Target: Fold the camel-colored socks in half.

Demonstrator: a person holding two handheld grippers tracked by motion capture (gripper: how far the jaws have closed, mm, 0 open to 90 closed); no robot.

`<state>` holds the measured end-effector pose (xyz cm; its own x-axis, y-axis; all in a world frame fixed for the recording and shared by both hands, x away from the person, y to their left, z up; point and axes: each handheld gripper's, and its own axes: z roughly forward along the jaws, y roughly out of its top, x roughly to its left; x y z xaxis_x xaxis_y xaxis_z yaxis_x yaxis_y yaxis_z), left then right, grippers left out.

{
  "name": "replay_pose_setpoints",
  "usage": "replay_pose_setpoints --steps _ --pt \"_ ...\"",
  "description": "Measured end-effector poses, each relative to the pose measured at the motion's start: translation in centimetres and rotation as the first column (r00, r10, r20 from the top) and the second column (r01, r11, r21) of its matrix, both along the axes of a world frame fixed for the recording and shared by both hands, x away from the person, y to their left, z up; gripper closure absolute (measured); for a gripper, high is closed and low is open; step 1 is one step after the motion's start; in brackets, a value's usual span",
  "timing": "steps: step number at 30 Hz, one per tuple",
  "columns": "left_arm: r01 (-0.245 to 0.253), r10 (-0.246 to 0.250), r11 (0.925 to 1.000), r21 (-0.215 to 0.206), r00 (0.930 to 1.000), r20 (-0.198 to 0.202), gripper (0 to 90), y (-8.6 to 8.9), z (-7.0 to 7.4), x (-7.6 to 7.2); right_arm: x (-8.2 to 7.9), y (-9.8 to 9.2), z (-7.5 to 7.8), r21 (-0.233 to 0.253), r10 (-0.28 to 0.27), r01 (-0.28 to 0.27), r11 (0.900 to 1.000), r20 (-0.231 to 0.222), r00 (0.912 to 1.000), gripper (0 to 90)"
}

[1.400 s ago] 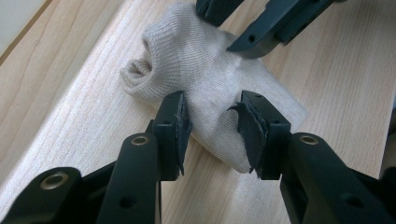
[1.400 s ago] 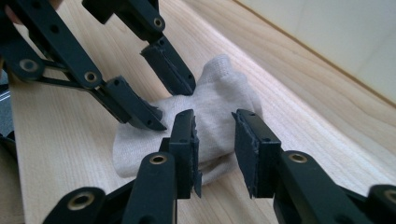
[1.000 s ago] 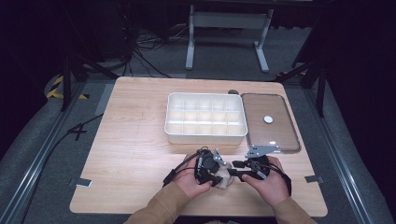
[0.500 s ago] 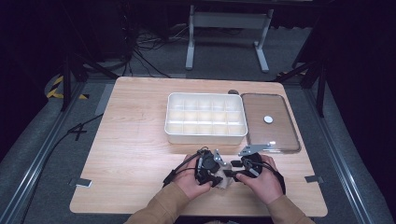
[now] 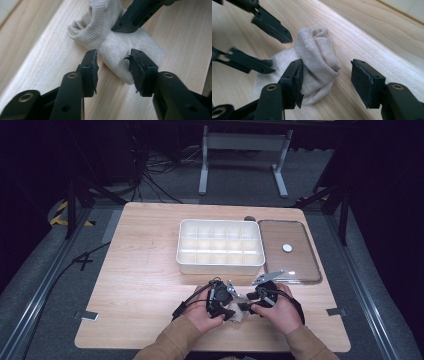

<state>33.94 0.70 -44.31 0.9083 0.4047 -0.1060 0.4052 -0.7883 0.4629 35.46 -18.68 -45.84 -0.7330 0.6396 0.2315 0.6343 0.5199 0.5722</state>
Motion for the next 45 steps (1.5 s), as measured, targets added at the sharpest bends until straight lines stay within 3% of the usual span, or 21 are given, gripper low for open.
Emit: replay_pose_setpoints --steps 1,12,16,21,26,35,43,45 --pt "0.0 0.0 1.0 0.0 1.0 0.0 65.3 0.0 0.0 0.0 0.0 0.0 0.0 0.0 0.0 0.0 1.0 0.0 1.0 42.7" --pt "0.006 -0.006 0.9997 0.022 1.0 -0.001 69.9 0.0 0.0 0.2 0.9 0.6 -0.1 -0.007 0.045 -0.045 0.999 -0.078 0.996 43.4" --pt "-0.013 0.013 0.9997 0.022 0.9999 0.005 71.1 0.0 -0.1 0.0 1.2 1.0 -0.1 0.021 0.086 -0.084 0.996 -0.121 0.9889 52.8" --pt "-0.023 0.023 0.9994 0.024 0.9996 0.013 71.2 0.3 -0.1 -0.2 1.4 1.1 -0.3 0.055 0.102 -0.095 0.994 -0.147 0.9839 58.0" --pt "-0.029 0.028 0.9993 0.024 0.9993 0.025 70.8 0.4 -0.2 -0.4 1.4 1.2 -0.3 0.082 0.115 -0.103 0.991 -0.158 0.9807 70.9" --pt "-0.036 0.037 0.9993 -0.013 0.9991 0.019 65.2 1.9 0.7 0.0 1.4 0.7 0.1 0.092 0.133 -0.121 0.988 -0.136 0.9817 78.0" --pt "-0.073 0.075 0.9961 -0.049 0.9965 0.036 62.3 4.0 2.0 0.6 1.4 -0.2 1.9 0.076 0.139 -0.134 0.988 -0.072 0.9876 78.2" --pt "-0.09 0.092 0.9943 -0.058 0.9948 0.043 62.0 4.7 2.3 0.8 1.5 -0.4 2.9 0.052 0.145 -0.143 0.988 -0.048 0.9882 78.2"
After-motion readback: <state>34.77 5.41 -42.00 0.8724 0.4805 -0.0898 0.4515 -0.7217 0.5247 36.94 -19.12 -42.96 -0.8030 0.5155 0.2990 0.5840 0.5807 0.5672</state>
